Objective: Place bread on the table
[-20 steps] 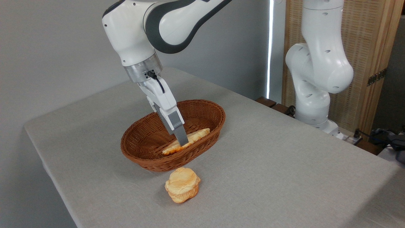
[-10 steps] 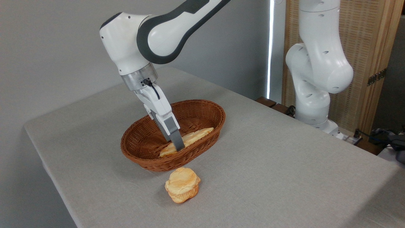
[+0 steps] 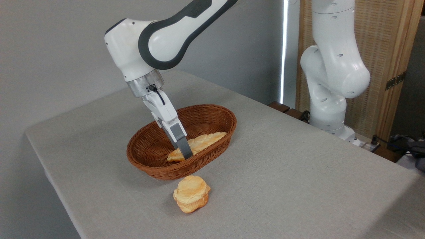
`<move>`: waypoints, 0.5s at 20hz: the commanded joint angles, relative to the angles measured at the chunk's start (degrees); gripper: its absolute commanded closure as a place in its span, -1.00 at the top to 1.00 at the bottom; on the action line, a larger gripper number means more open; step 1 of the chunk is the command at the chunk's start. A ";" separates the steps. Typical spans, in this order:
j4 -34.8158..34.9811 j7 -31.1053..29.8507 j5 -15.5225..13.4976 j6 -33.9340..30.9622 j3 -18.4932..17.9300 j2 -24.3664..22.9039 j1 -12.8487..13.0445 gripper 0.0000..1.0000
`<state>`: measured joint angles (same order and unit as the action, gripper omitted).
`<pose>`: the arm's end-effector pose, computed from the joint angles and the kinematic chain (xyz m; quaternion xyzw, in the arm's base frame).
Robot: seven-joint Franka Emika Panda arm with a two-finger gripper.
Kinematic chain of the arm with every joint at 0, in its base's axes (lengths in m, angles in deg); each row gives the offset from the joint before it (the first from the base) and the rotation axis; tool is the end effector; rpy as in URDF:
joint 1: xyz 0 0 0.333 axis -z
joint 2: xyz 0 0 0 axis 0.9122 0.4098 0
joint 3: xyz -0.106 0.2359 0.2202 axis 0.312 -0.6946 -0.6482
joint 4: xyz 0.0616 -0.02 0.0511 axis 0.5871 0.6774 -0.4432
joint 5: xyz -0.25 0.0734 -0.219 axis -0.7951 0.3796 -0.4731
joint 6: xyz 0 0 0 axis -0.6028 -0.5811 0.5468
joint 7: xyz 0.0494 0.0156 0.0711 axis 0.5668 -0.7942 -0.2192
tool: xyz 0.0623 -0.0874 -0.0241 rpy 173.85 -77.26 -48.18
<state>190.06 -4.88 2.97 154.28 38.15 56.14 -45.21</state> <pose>0.4759 -0.1852 0.4499 -0.8768 0.4576 0.1224 0.0828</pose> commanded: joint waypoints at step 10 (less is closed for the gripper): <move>-0.01 -0.75 0.47 0.86 -0.27 -0.66 0.32 -0.73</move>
<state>189.94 -4.88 3.07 154.28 38.12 56.12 -45.25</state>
